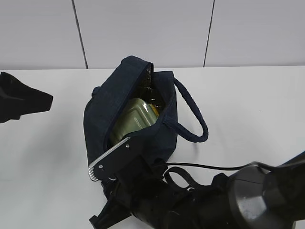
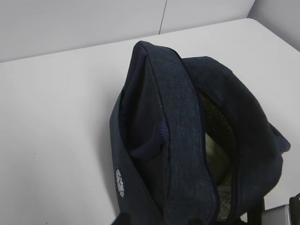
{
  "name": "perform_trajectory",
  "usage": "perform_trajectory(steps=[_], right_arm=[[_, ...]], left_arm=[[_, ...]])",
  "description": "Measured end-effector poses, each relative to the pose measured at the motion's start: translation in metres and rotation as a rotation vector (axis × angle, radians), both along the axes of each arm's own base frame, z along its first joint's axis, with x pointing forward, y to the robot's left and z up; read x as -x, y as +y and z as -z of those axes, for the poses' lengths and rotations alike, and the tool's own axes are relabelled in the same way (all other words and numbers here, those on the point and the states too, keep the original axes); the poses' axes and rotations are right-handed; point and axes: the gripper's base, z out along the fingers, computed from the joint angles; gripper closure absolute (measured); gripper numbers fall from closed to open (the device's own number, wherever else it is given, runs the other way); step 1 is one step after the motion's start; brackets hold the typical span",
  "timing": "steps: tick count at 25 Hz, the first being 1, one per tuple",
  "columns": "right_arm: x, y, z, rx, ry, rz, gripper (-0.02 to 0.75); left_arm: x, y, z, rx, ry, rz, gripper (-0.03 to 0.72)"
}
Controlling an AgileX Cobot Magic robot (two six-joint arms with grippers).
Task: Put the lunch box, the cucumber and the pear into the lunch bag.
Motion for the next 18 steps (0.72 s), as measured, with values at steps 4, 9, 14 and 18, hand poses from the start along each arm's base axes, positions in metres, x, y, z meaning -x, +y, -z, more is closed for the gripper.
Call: perform_trajectory(steps=[4, 9, 14, 18], right_arm=[[-0.0005, 0.0008, -0.0007, -0.002, -0.003, -0.001, 0.504], [-0.0005, 0.0008, -0.0007, -0.002, -0.003, -0.001, 0.526], [-0.0005, 0.0008, -0.0007, -0.002, -0.003, -0.001, 0.561], [-0.0005, 0.0007, -0.0007, -0.001, -0.003, -0.001, 0.701]], left_arm=[[0.0000, 0.0000, 0.0000, 0.000, 0.000, 0.000, 0.449], [0.0000, 0.0000, 0.0000, 0.000, 0.000, 0.000, 0.449], [0.0000, 0.0000, 0.0000, 0.000, 0.000, 0.000, 0.449], [0.0000, 0.0000, 0.0000, 0.000, 0.000, 0.000, 0.449]])
